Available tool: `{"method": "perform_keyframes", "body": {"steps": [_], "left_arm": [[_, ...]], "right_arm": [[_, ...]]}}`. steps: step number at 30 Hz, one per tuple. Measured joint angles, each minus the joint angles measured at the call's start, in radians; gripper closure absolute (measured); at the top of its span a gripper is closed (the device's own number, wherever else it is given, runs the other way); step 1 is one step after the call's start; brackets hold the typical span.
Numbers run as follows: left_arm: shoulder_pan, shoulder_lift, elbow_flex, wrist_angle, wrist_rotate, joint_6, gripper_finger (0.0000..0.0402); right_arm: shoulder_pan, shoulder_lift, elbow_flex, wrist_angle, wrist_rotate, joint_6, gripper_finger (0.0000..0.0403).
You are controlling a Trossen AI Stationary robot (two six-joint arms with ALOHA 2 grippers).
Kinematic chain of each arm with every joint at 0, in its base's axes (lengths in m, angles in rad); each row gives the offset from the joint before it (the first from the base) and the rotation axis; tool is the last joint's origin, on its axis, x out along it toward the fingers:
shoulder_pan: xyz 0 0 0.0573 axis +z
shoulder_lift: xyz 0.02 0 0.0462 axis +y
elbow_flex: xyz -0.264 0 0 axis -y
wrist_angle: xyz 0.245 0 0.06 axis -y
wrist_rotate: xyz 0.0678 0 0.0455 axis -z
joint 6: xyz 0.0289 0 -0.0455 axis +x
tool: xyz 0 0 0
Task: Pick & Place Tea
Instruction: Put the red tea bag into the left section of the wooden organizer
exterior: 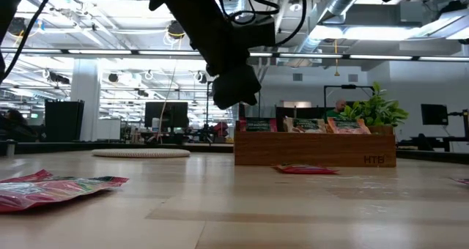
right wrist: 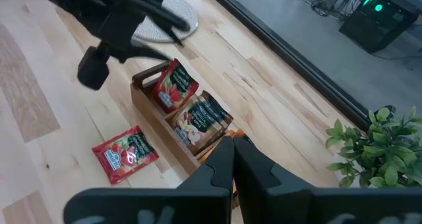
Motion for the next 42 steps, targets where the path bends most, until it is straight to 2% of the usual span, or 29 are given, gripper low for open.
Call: {"method": "perform_keyframes", "body": {"steps": [3, 5, 7, 10, 13, 16, 21, 27, 34, 42], "left_arm": [[-0.005, -0.002, 0.041, -0.012, -0.068, 0.054, 0.0285], [-0.013, -0.005, 0.088, -0.026, -0.06, 0.094, 0.0285], [-0.024, -0.005, 0.137, -0.062, 0.041, 0.122, 0.0287], [-0.035, -0.005, 0.206, -0.151, 0.286, 0.122, 0.0291], [-0.037, -0.005, 0.259, -0.198, 0.483, 0.045, 0.0295], [-0.036, -0.005, 0.28, -0.224, 0.622, -0.07, 0.0296], [-0.033, 0.009, 0.281, -0.222, 0.755, -0.259, 0.0296], [-0.033, 0.084, 0.281, -0.162, 0.86, -0.347, 0.0296], [-0.034, 0.189, 0.281, -0.087, 0.867, -0.377, 0.0296], [-0.031, 0.223, 0.282, -0.085, 0.722, -0.409, 0.0296]], "right_arm": [[0.0, 0.0, 0.0, 0.0, 0.0, 0.0, 0.0403], [0.0, 0.0, 0.0, 0.0, 0.0, 0.0, 0.0403], [0.0, 0.0, 0.0, 0.0, 0.0, 0.0, 0.0403], [0.0, 0.0, 0.0, 0.0, 0.0, 0.0, 0.0403], [0.0, 0.0, 0.0, 0.006, -0.001, 0.0, 0.0403], [0.0, 0.0, 0.0, 0.007, -0.001, -0.001, 0.0403], [0.0, 0.0, 0.0, 0.008, -0.001, -0.004, 0.0403], [0.0, 0.0, 0.0, 0.042, -0.002, -0.087, 0.0403], [0.0, 0.0, 0.0, 0.087, -0.006, -0.156, 0.0403], [0.0, 0.0, 0.0, 0.115, -0.009, -0.158, 0.0403]]}}
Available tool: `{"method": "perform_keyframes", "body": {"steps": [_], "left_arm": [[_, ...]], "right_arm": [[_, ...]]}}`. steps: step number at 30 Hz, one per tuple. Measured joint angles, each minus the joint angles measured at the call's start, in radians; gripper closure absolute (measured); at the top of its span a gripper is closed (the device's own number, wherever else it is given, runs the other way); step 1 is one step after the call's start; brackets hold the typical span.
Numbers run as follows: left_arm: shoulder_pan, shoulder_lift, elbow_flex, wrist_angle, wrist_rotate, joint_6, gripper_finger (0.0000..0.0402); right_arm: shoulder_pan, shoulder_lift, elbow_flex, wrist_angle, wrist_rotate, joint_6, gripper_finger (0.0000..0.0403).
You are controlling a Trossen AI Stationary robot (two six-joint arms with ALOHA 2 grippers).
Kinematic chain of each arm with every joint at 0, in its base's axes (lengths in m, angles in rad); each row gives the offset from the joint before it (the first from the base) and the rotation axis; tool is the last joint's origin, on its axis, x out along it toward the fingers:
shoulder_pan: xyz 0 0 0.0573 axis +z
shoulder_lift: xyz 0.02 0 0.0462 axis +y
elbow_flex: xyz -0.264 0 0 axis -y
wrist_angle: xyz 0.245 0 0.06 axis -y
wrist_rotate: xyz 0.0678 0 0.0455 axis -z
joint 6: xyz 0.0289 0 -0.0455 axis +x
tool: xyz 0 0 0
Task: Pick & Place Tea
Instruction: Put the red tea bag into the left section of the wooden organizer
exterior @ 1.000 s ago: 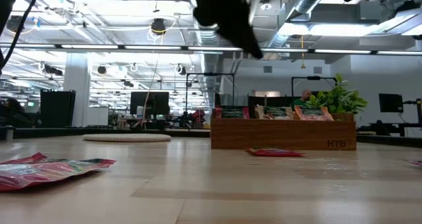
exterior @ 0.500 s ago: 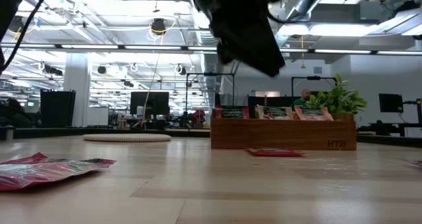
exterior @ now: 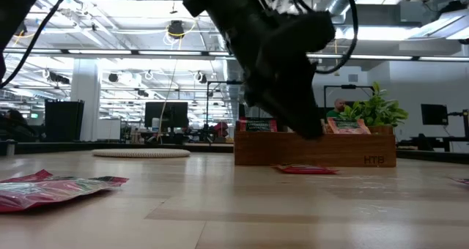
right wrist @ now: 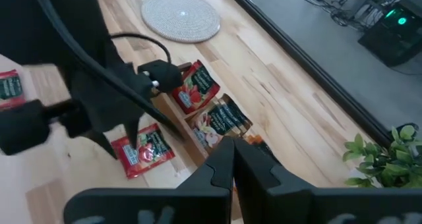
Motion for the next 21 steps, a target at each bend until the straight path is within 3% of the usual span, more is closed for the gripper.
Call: {"method": "perform_keyframes", "body": {"steps": [9, 21], "left_arm": [[0.0, 0.052, -0.002, -0.047, -0.008, -0.022, 0.0296], [-0.015, 0.049, 0.004, -0.187, 0.059, -0.194, 0.0296]], "right_arm": [[0.001, 0.0, 0.0, 0.027, 0.0, -0.001, 0.0403], [0.003, 0.0, 0.0, 0.036, 0.003, -0.024, 0.0403]]}}
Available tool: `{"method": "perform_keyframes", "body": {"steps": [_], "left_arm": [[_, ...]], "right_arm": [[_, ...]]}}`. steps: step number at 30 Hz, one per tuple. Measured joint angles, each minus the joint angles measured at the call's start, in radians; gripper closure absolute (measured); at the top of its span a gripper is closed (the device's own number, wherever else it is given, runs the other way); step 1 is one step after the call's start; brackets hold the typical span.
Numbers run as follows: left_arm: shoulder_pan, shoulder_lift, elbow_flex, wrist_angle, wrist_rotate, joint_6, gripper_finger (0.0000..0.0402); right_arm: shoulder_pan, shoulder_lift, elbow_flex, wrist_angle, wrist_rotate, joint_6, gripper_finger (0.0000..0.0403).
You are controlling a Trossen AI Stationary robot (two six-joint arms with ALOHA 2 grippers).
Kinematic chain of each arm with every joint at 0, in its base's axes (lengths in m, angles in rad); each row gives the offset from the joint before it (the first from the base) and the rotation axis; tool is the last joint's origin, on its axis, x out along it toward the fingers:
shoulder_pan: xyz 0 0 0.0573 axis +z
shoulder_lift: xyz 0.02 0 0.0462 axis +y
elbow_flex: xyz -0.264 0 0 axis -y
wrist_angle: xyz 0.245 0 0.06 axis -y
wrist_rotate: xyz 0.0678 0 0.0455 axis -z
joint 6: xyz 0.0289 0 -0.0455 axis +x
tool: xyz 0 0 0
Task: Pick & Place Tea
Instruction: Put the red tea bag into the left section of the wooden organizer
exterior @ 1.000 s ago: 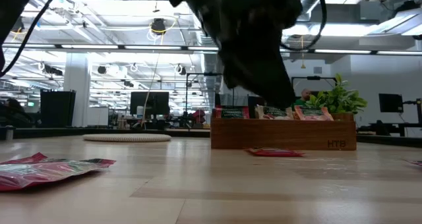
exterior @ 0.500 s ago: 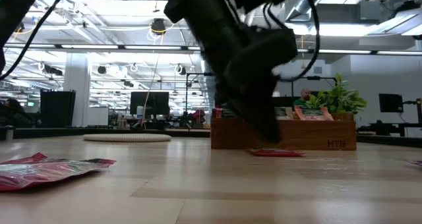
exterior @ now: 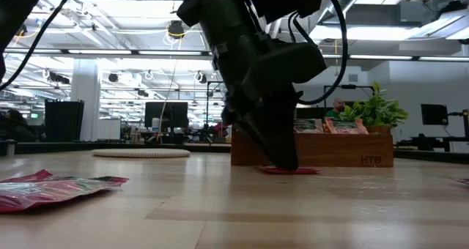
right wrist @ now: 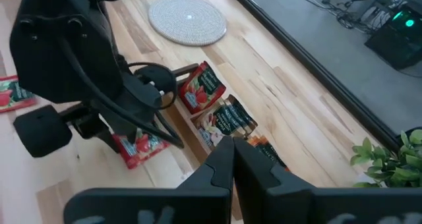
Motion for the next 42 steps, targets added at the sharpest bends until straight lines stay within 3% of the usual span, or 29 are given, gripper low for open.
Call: {"method": "perform_keyframes", "body": {"steps": [14, 23, 28, 42], "left_arm": [[-0.059, -0.061, -0.007, -0.243, 0.009, -0.195, 0.0296], [-0.086, -0.199, 0.067, -0.343, -0.138, -0.235, 0.0296], [-0.054, -0.213, 0.068, -0.453, -0.185, -0.232, 0.0296], [0.0, -0.204, -0.086, -0.477, -0.157, -0.231, 0.029]], "right_arm": [[0.005, 0.0, 0.0, 0.045, -0.001, -0.029, 0.0403], [0.004, 0.0, 0.0, 0.058, -0.001, -0.029, 0.0403], [0.004, 0.0, 0.0, 0.061, -0.001, -0.029, 0.0403], [0.004, 0.0, 0.0, 0.057, -0.001, -0.03, 0.0403]]}}
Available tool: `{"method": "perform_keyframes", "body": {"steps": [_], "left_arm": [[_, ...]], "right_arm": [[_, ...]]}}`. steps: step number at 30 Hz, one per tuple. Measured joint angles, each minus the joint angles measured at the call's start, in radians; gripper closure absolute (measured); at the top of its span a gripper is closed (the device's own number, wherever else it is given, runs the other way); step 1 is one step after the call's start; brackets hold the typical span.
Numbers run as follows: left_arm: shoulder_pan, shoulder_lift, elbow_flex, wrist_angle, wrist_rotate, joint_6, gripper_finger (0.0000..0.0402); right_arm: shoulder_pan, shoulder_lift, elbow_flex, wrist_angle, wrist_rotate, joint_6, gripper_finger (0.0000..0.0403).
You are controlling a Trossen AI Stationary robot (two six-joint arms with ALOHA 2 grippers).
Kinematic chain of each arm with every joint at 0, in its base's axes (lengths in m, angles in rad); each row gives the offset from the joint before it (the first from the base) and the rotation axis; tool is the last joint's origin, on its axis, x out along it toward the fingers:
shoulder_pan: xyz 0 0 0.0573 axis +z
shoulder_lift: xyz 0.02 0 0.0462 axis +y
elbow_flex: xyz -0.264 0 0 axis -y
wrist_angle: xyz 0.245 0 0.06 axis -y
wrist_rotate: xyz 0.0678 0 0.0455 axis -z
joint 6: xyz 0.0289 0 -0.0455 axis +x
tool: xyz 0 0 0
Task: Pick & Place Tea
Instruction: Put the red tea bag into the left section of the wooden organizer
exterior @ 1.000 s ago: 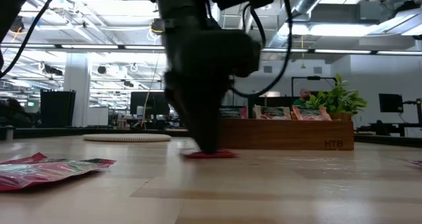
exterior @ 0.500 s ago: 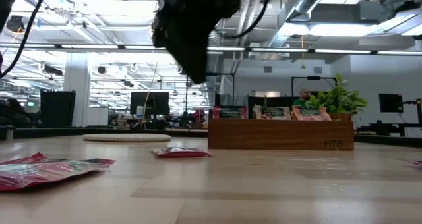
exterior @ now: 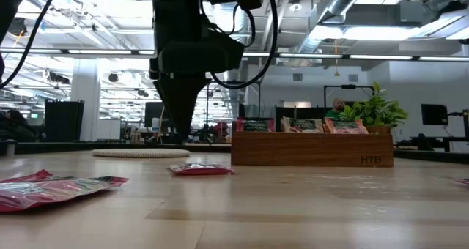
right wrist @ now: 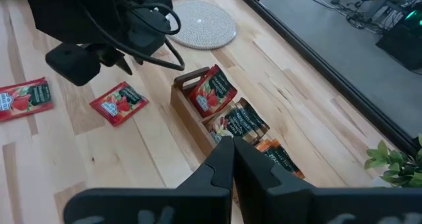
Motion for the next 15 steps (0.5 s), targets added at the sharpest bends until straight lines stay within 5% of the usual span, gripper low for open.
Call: {"method": "perform_keyframes", "body": {"steps": [15], "left_arm": [[0.0, 0.0, -0.032, 0.046, -0.006, 0.078, 0.0183]], "right_arm": [[0.0, 0.0, 0.0, 0.013, 0.0, 0.0, 0.0403]]}}
